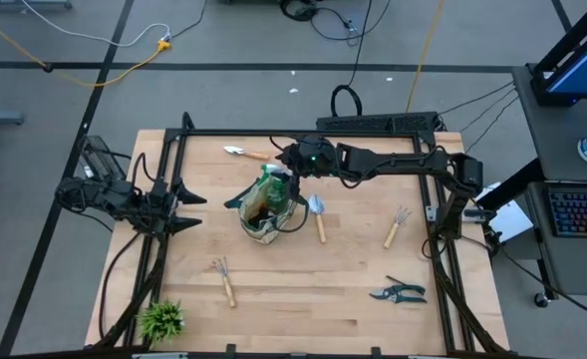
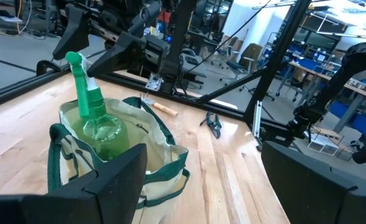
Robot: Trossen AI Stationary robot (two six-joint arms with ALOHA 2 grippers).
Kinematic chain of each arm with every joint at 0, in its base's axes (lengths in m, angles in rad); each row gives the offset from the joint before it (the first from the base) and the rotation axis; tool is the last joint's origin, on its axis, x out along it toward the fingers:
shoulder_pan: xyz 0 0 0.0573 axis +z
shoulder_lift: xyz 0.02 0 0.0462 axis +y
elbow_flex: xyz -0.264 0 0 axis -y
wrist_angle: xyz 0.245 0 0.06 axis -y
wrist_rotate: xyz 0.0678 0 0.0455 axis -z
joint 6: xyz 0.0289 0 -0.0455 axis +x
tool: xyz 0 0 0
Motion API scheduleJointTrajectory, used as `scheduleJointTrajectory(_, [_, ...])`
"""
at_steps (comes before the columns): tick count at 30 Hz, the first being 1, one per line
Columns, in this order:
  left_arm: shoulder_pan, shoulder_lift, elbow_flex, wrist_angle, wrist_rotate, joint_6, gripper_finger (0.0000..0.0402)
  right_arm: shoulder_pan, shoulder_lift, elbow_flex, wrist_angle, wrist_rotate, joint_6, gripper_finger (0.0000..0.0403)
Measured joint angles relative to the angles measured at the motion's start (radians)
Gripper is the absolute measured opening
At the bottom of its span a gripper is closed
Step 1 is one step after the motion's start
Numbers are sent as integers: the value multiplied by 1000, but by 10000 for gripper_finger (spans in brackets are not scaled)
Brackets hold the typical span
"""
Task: Pick & Place Garden tools in Gardening bag
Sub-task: Put the green spray bottle into the green gardening bag, then put the brown bottom trowel into the green gardening bag
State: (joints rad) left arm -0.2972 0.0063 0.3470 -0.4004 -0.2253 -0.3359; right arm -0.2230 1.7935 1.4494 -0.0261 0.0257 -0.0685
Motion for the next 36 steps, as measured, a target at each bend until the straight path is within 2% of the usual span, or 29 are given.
scheduleJointTrajectory(4, [0, 0, 0, 0, 0, 0, 324, 0, 0, 0, 13, 0, 0, 228])
scheduleJointTrajectory(14, [0, 0, 0, 0, 0, 0, 324, 0, 0, 0, 63, 0, 0, 246])
scheduleJointTrajectory(27, [0, 0, 0, 0, 0, 0, 324, 0, -29, 0, 60, 0, -26, 215])
scheduleJointTrajectory(31, [0, 0, 0, 0, 0, 21, 324, 0, -72, 0, 30, 0, -26, 220])
scheduleJointTrajectory(36, [0, 0, 0, -1, 0, 27, 324, 0, -136, 0, -125, 0, 6, 223])
